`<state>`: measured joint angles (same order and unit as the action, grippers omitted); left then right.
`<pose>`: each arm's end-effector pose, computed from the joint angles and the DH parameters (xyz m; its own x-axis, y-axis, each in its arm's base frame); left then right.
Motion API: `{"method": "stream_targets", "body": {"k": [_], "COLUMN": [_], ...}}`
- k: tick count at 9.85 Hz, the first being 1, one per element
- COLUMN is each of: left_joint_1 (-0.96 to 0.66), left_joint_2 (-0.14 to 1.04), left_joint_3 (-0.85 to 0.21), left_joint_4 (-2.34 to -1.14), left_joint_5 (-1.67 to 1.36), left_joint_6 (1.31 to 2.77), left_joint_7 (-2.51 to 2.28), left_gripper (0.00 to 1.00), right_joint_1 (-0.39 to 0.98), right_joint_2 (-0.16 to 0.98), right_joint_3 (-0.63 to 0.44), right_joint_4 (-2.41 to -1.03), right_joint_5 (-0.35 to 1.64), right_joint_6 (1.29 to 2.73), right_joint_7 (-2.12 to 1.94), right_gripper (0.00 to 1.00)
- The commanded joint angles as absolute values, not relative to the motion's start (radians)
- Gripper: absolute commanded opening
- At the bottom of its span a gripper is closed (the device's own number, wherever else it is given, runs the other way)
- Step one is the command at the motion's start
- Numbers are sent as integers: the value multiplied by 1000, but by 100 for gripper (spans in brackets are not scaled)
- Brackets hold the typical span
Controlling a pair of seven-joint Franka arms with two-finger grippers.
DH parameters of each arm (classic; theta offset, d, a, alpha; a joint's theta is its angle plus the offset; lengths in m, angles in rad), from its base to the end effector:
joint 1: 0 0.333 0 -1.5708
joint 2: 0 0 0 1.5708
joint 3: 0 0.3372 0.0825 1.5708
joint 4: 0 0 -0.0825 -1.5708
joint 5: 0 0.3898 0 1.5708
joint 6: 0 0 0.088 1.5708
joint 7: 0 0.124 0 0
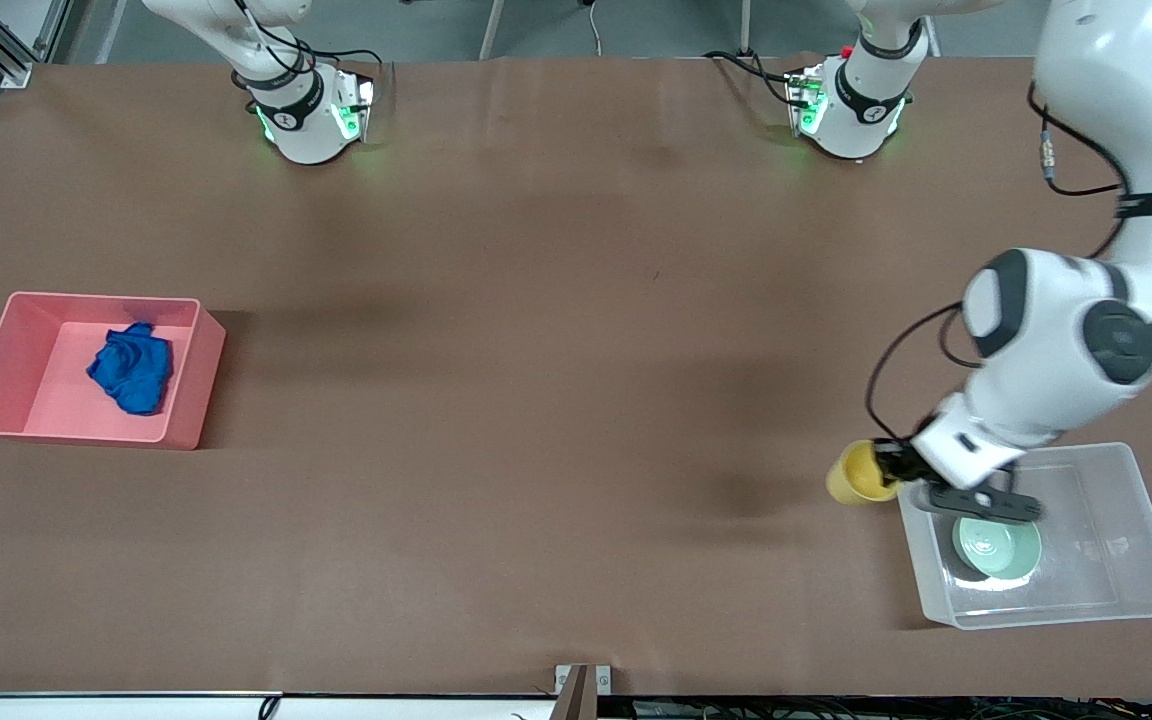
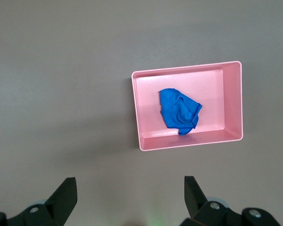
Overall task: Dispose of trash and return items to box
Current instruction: 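Carry the yellow cup with the left gripper into the clear box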
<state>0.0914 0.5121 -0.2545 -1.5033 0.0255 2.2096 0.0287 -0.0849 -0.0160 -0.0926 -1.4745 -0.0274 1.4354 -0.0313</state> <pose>0.7289 -0.0871 0.3982 0.9668 -0.1463 0.2095 -0.1689 -0.9811 0.0944 0.5311 -0.0995 0.6711 0.9885 -0.1493 -0.0239 -0.1487 -0.9886 0.0250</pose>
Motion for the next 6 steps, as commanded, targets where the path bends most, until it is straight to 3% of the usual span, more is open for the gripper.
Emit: {"method": "stream_targets", "body": {"k": [1, 6], "left_joint_1": [184, 281], "left_joint_2": [629, 765], "left_joint_3": [-261, -221], "left_joint_4": [-1373, -1244], "left_joint_5": [41, 43], "left_joint_6": [2178, 2174], "left_joint_7": [176, 342], "left_gripper": [0, 0], "right_joint_1": [-94, -94], "right_joint_2": [-20, -20], "right_joint_3": [-89, -89], "right_joint_4": [-1470, -1470], "right_joint_5": [-18, -18], "right_joint_6": [1428, 1428], "right_joint_7": [-43, -43], "right_gripper": [100, 100]}}
